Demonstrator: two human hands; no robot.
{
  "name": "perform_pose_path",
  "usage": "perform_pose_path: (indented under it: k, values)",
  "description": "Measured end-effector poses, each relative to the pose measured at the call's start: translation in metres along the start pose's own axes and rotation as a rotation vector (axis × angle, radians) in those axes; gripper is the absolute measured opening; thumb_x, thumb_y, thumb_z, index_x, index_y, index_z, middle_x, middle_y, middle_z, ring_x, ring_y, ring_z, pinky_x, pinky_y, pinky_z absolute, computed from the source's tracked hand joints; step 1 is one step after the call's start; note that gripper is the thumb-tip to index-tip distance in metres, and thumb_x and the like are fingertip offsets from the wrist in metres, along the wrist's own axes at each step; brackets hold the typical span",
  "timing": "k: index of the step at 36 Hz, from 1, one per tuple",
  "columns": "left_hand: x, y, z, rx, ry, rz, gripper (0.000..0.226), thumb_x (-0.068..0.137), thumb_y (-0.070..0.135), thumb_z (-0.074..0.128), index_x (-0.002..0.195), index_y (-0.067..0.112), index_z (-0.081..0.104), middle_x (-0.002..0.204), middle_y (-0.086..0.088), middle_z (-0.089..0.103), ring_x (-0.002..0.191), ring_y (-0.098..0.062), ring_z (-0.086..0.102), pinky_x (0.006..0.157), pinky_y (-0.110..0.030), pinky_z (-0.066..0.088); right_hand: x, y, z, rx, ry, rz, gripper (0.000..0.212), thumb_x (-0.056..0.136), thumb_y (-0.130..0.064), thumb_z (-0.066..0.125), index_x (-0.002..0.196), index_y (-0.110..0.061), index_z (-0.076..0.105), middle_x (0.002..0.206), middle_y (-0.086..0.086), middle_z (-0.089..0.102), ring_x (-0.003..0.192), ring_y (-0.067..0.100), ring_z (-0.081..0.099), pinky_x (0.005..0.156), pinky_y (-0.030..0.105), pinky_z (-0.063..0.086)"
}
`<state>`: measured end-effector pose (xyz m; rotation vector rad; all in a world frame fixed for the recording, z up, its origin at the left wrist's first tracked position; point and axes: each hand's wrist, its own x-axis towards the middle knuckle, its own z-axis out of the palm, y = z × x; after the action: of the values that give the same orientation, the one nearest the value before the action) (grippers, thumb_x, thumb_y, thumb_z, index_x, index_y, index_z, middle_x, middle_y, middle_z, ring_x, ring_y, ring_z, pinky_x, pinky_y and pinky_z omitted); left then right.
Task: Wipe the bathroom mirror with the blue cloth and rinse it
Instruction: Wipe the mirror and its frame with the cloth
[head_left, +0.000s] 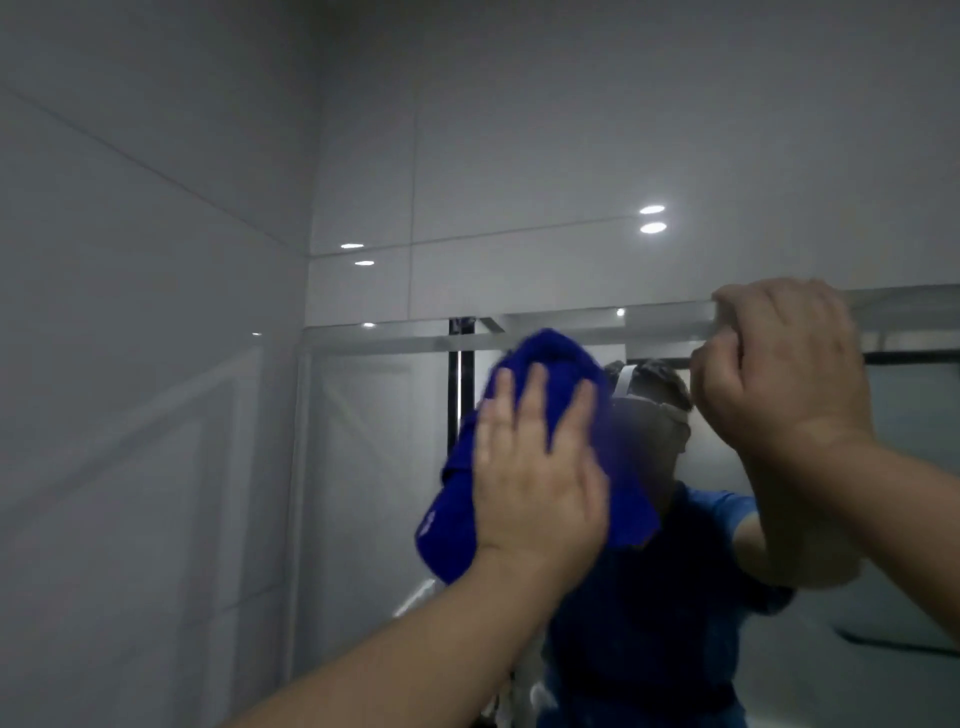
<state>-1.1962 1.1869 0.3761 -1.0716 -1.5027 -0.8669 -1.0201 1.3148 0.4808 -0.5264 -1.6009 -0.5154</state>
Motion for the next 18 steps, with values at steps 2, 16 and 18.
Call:
perform_pose_path:
  k: [2,16,18]
  values:
    - [-0.027,0.015,0.006,0.018,-0.083,0.171,0.066,0.102,0.045,0.046,0.165,0.035,0.03,0.177,-0.007,0.019,0.165,-0.032,-0.001,0.133,-0.056,0.009,-0.001,-0.002,-0.002,0.016,0.009,0.002,0.046,0.093,-0.028,0.04,0.126,-0.005,0.063,0.116,0.02,0.062,0.113,0.036,0.051,0.118,0.059,0.036]
    - [-0.119,-0.145,0.003,-0.025,-0.055,0.336,0.065,0.082,0.033,0.066,0.147,0.031,0.061,0.163,-0.006,0.048,0.157,-0.037,0.035,0.118,-0.065,0.038,-0.002,-0.006,-0.003,-0.029,0.035,0.011,0.032,0.092,-0.023,0.042,0.111,-0.005,0.06,0.103,0.011,0.049,0.103,0.034,0.045,0.11,0.059,0.04]
    - [-0.09,-0.171,-0.009,-0.012,-0.029,0.103,0.065,0.088,0.034,0.054,0.153,0.029,0.054,0.163,-0.011,0.046,0.154,-0.041,0.036,0.116,-0.069,0.039,-0.001,-0.007,-0.001,-0.049,0.023,0.024,0.032,0.094,-0.024,0.042,0.115,-0.007,0.059,0.108,0.017,0.055,0.106,0.034,0.046,0.113,0.058,0.039]
